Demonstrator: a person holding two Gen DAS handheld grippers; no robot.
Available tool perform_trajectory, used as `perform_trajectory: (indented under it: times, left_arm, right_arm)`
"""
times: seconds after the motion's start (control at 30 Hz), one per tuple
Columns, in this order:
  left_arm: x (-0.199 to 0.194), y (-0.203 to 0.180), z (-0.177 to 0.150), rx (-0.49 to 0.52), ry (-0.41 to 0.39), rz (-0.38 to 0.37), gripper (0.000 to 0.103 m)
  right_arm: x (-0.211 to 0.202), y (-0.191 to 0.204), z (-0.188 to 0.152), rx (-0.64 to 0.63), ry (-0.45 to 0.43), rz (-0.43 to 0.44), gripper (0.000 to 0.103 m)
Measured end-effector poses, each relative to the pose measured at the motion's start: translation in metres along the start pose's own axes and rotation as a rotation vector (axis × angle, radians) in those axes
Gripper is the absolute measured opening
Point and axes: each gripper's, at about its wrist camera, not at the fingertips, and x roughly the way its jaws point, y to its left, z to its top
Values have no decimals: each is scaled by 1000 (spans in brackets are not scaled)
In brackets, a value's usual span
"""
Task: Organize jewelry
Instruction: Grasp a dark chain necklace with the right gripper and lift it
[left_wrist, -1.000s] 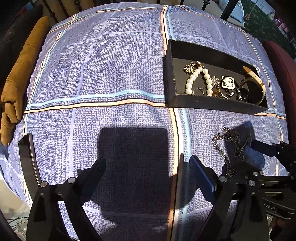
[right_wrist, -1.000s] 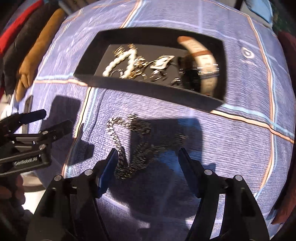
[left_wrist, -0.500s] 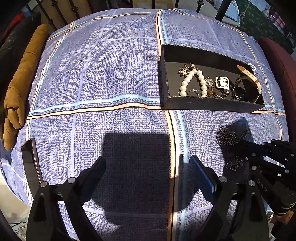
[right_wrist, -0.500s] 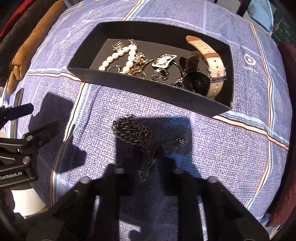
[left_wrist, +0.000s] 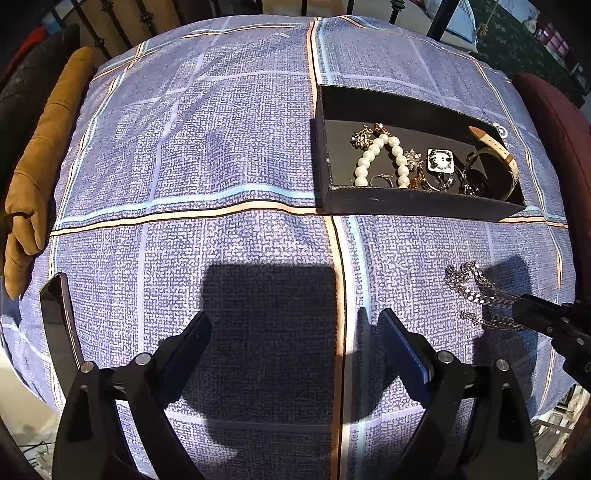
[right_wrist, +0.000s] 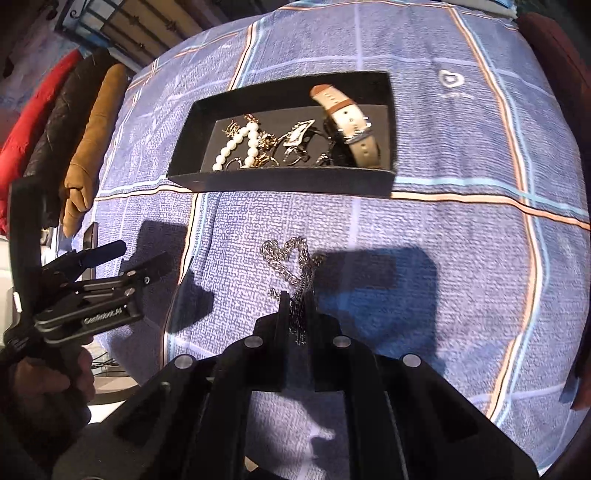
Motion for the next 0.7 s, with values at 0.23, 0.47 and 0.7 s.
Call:
perform_trajectory:
  times: [0.23, 0.47, 0.7]
  left_arm:
    - [0, -15, -1, 25, 3, -8, 89]
    - [-5, -22, -3, 40, 5, -9, 89]
    - [-8, -27, -4, 36, 14, -26, 89]
  right_arm:
    - [-15, -7, 0, 42, -30, 1, 8]
    - [-25, 7, 4, 15, -65, 44, 8]
    - [-28, 25, 14, -42, -74, 46, 8]
